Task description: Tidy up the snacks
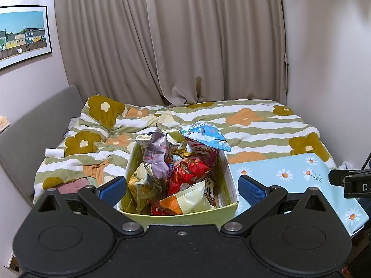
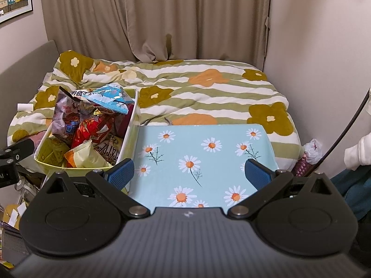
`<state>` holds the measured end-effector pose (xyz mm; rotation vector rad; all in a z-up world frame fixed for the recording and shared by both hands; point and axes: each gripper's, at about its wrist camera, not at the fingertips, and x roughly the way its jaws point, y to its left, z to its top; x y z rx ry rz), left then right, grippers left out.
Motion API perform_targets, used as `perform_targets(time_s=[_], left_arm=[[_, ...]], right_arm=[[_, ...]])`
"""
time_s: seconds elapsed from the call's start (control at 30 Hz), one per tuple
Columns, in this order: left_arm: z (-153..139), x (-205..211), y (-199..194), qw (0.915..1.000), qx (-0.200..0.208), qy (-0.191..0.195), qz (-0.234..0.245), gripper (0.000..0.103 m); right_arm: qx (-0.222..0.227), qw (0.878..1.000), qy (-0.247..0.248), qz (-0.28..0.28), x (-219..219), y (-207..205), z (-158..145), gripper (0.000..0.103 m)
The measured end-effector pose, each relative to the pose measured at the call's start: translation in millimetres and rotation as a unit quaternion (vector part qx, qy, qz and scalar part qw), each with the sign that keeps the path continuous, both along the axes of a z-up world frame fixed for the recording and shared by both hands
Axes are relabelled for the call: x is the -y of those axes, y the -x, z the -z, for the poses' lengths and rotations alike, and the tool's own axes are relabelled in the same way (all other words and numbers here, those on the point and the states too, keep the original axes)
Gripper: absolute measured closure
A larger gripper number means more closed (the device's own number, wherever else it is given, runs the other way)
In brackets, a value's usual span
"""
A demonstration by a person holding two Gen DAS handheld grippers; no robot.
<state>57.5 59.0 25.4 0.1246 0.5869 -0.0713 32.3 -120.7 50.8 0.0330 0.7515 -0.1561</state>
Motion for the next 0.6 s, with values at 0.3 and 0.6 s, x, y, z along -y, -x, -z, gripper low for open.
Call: perform_targets(time_s=[0.3, 0.6], left_arm=[[3.4, 2.8, -0.9, 1.0000, -0.005, 0.003, -0.001, 0.000], [5.8, 6.5, -3.7, 0.9997, -0.007, -0.016, -0.020, 0.000]], right_arm=[[-0.001, 1.000, 0.000, 0.000, -1.0, 0.5, 0.2, 0.000], [-0.004, 1.000, -0.001, 0.002, 1.0, 2.7, 4.5, 0.000]])
